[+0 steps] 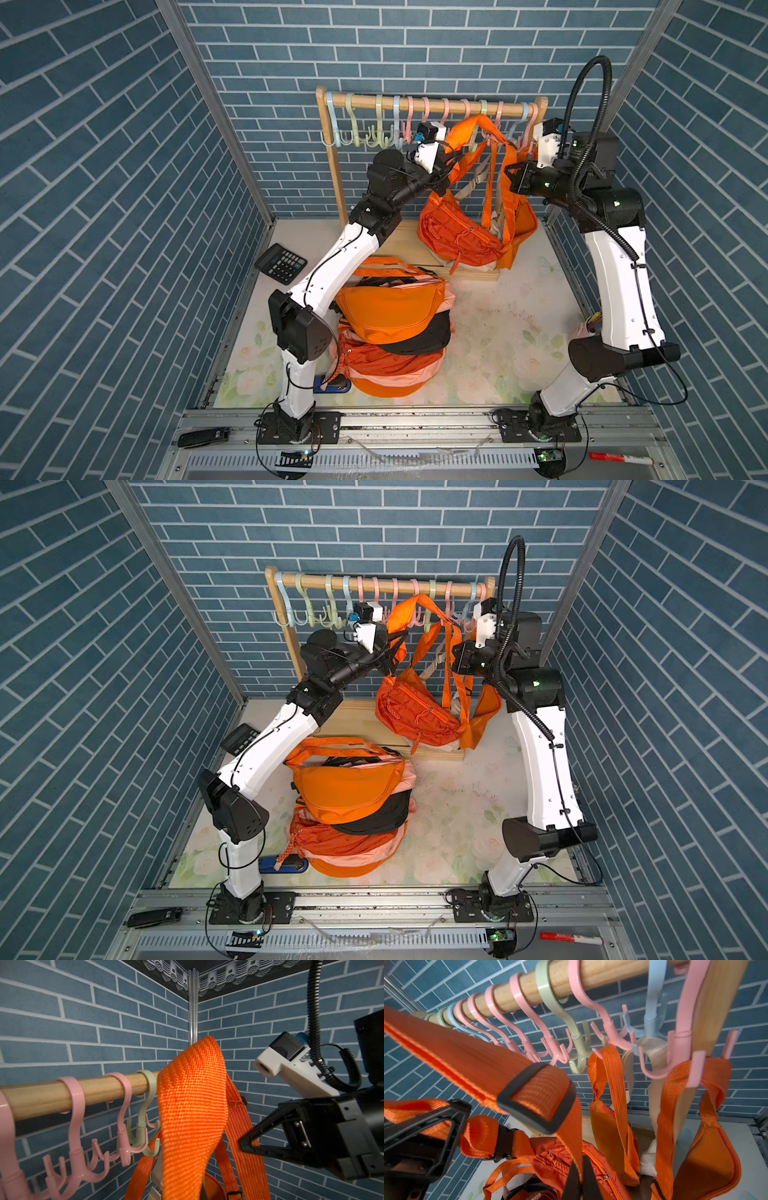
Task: Take the bag off the hook
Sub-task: Pick up the bag from the hook.
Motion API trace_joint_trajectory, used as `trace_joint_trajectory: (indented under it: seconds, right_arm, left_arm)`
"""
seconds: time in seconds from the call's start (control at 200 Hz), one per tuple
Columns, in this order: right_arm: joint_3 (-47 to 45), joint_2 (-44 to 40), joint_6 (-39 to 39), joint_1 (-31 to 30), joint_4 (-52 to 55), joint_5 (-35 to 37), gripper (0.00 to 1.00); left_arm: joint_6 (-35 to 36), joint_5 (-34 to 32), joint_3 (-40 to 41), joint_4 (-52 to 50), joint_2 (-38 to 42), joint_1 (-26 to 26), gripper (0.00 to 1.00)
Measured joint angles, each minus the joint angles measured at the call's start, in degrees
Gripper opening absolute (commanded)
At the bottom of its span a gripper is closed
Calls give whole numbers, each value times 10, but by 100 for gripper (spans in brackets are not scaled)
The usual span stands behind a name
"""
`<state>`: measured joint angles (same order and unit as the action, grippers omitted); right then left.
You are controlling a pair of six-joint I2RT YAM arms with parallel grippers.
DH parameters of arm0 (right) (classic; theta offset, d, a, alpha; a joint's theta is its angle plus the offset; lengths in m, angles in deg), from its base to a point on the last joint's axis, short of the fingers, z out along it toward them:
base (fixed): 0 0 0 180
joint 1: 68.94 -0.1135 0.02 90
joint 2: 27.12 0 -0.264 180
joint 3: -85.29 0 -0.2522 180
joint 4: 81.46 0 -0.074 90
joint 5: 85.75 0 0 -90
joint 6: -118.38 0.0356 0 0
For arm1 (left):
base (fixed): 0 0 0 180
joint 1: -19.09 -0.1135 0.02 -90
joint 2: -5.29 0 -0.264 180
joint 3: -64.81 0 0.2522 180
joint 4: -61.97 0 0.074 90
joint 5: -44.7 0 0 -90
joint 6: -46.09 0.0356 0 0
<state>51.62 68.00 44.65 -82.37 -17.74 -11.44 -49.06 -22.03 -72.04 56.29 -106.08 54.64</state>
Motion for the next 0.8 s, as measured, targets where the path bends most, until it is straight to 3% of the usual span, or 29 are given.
trace_joint_trajectory:
  seconds: [0.36, 0.8]
  right_arm:
    - [-35, -96, -1, 0, 5, -10, 0]
    - [-83, -186, -3, 0, 8, -38, 0]
  left_arm:
    - [51, -2, 115, -23, 92, 23, 0]
    - [71, -50, 228, -87, 273, 69, 0]
